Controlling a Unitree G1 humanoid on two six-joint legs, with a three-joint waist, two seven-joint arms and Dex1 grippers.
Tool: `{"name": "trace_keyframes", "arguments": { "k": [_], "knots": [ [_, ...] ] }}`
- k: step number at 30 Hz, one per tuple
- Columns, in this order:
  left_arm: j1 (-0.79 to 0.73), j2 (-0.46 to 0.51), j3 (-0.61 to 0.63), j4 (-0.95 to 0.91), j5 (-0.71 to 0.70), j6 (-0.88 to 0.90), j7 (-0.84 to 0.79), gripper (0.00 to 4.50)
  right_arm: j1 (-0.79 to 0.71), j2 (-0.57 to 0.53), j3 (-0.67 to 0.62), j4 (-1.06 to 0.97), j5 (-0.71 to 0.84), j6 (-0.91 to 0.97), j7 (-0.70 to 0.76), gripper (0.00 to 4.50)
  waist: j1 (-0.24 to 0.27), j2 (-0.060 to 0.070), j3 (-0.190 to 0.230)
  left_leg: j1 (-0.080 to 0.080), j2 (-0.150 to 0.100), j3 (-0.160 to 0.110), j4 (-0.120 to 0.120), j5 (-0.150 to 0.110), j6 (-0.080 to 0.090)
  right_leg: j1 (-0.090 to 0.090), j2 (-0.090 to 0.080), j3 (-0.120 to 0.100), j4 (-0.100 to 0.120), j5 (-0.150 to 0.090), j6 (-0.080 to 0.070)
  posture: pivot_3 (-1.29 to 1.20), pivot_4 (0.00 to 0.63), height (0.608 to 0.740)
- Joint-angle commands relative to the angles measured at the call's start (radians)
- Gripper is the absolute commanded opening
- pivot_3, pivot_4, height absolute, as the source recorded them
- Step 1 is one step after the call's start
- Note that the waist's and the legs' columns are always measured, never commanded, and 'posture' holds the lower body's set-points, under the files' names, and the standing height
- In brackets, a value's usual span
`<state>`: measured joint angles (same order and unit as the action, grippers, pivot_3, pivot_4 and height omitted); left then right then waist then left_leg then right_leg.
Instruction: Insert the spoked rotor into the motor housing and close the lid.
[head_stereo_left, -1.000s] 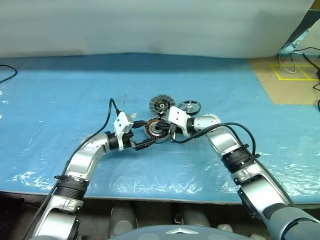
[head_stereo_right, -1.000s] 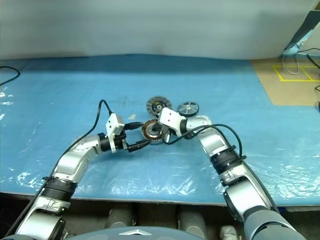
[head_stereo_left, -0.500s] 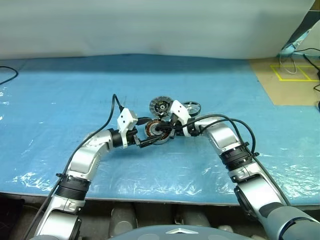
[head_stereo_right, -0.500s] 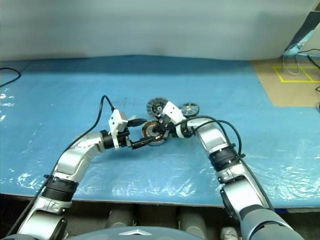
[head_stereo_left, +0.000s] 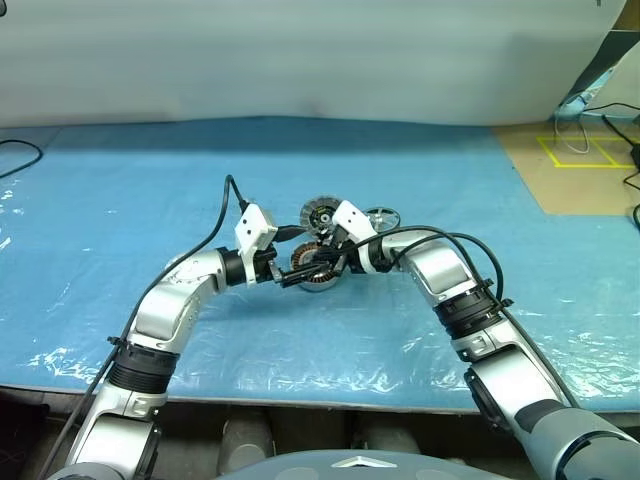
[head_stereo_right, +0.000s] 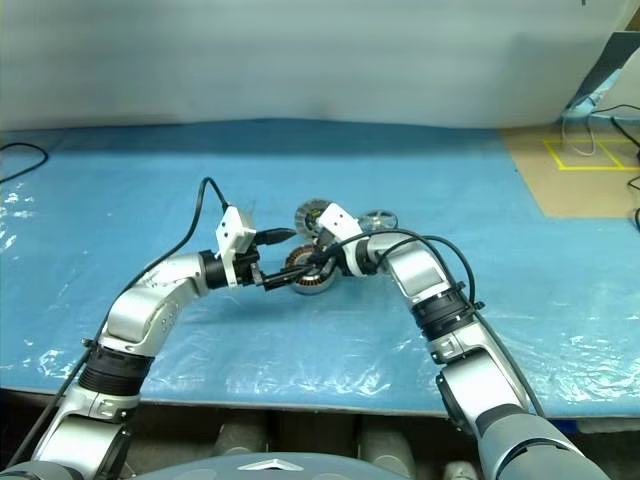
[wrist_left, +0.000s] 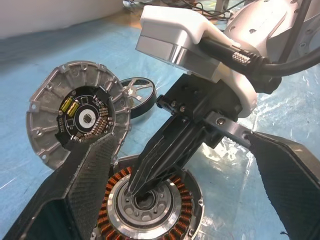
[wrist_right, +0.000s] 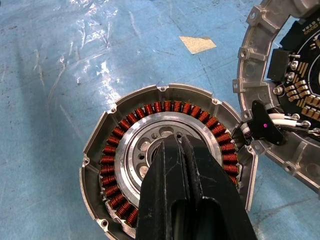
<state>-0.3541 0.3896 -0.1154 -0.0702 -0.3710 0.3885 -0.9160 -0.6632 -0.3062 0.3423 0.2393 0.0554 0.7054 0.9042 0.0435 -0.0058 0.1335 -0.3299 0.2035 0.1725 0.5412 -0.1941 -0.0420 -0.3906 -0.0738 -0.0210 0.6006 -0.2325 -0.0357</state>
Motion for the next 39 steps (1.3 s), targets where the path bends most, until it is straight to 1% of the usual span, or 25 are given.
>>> {"name": "trace_keyframes", "arguments": {
  "k": [1,3,5,6,8,10,16,20,22,24,27,29,32,34,39],
  "knots": [
    [-0.011,0.005,0.018,0.046,0.000,-0.066,-0.027,4.50,0.086,-0.064,0.123,0.110,-0.098,0.020,-0.010,0.04,0.000,0.001,-0.001,0.000,0.000,0.000,0.000,0.000,0.000,0.000,0.000,0.000,-0.001,0.000,0.000,0.00,0.150,0.740],
    [-0.004,0.006,0.019,0.077,0.005,-0.099,-0.039,4.50,0.093,-0.082,0.119,0.072,-0.086,-0.039,0.013,0.04,0.002,0.001,-0.001,-0.001,0.000,0.000,-0.001,0.000,0.000,0.000,0.000,0.000,-0.001,0.000,0.000,0.00,0.150,0.740],
    [0.015,0.012,0.021,0.127,0.017,-0.157,-0.061,4.50,0.093,-0.062,0.042,0.015,-0.023,-0.128,0.009,0.04,0.006,0.001,-0.001,-0.001,0.000,0.000,-0.001,0.000,0.000,-0.002,0.000,-0.001,-0.003,0.000,0.000,0.00,0.150,0.740],
    [0.027,0.016,0.019,0.156,0.027,-0.193,-0.074,4.50,0.086,-0.049,0.003,0.006,0.008,-0.155,0.009,0.04,0.006,0.000,-0.001,-0.004,0.000,0.000,-0.001,0.000,0.000,-0.004,0.000,-0.001,-0.005,0.000,0.000,0.00,0.150,0.740],
    [0.041,0.018,0.016,0.193,0.037,-0.239,-0.089,4.50,0.081,-0.036,-0.032,0.006,0.039,-0.185,0.017,0.04,0.001,0.000,0.000,-0.010,0.000,0.000,-0.002,0.000,0.000,-0.009,0.000,-0.001,-0.006,0.000,0.000,0.00,0.150,0.740],
    [0.052,0.015,0.013,0.233,0.048,-0.284,-0.103,4.50,0.082,-0.029,-0.056,-0.001,0.078,-0.199,0.046,0.04,-0.002,0.000,0.001,-0.019,0.000,0.000,-0.002,0.002,-0.003,-0.018,0.001,-0.002,-0.007,0.006,-0.007,0.00,0.150,0.740],
    [0.064,0.007,0.012,0.283,0.055,-0.344,-0.121,4.50,0.074,-0.006,-0.091,-0.020,0.142,-0.192,0.072,0.04,-0.001,0.000,0.007,-0.027,0.002,0.000,-0.002,0.002,-0.003,-0.025,0.004,-0.004,-0.007,0.006,-0.008,0.00,0.150,0.740],
    [0.100,0.011,0.014,0.204,0.042,-0.316,-0.109,4.50,0.030,0.026,-0.204,-0.072,0.289,-0.090,0.102,0.04,-0.001,0.001,0.012,-0.030,0.003,0.000,-0.001,0.002,-0.003,-0.028,0.003,-0.004,-0.007,0.006,-0.008,0.00,0.150,0.740],
    [0.104,0.016,0.017,0.163,0.035,-0.287,-0.100,4.50,0.017,0.023,-0.228,-0.105,0.335,-0.055,0.123,0.04,0.002,0.000,0.017,-0.031,0.003,0.000,-0.001,0.002,-0.003,-0.029,0.003,-0.004,-0.006,0.006,-0.008,0.00,0.150,0.740],
    [0.100,0.018,0.019,0.136,0.030,-0.259,-0.091,4.50,0.014,0.010,-0.208,-0.109,0.317,-0.070,0.125,0.04,0.006,-0.001,0.018,-0.033,0.003,0.000,0.000,0.003,-0.002,-0.030,0.003,-0.004,-0.005,0.006,-0.008,0.00,0.150,0.740],
    [0.096,0.019,0.017,0.109,0.027,-0.229,-0.079,4.50,0.017,-0.009,-0.153,-0.074,0.243,-0.135,0.107,0.04,0.006,-0.002,0.018,-0.032,0.003,0.000,0.002,0.003,-0.002,-0.030,0.003,-0.004,-0.002,0.006,-0.009,0.00,0.150,0.740],
    [0.094,0.019,0.017,0.100,0.026,-0.218,-0.075,4.50,0.023,-0.032,-0.096,-0.038,0.164,-0.206,0.093,0.04,0.004,-0.002,0.019,-0.032,0.003,0.000,0.003,0.003,-0.003,-0.030,0.002,-0.003,0.000,0.006,-0.009,0.00,0.150,0.740],
    [0.094,0.020,0.017,0.088,0.024,-0.205,-0.072,4.50,0.031,-0.049,-0.057,-0.025,0.116,-0.262,0.097,0.04,0.002,-0.003,0.020,-0.031,0.002,0.000,0.005,0.003,-0.003,-0.030,0.002,-0.003,0.003,0.006,-0.009,0.00,0.150,0.740],
    [0.099,0.022,0.018,0.077,0.022,-0.198,-0.071,4.50,0.031,-0.051,-0.046,-0.018,0.092,-0.293,0.087,0.04,0.001,-0.003,0.021,-0.030,0.002,0.000,0.005,0.003,-0.003,-0.030,0.002,-0.002,0.003,0.006,-0.009,0.00,0.150,0.740],
    [0.106,0.027,0.020,0.059,0.017,-0.183,-0.074,4.50,0.022,-0.034,-0.066,-0.014,0.107,-0.290,0.082,0.04,-0.002,-0.003,0.021,-0.030,0.002,0.000,0.006,0.003,-0.003,-0.030,0.002,-0.002,0.004,0.006,-0.009,0.00,0.150,0.740]
  ]
}}
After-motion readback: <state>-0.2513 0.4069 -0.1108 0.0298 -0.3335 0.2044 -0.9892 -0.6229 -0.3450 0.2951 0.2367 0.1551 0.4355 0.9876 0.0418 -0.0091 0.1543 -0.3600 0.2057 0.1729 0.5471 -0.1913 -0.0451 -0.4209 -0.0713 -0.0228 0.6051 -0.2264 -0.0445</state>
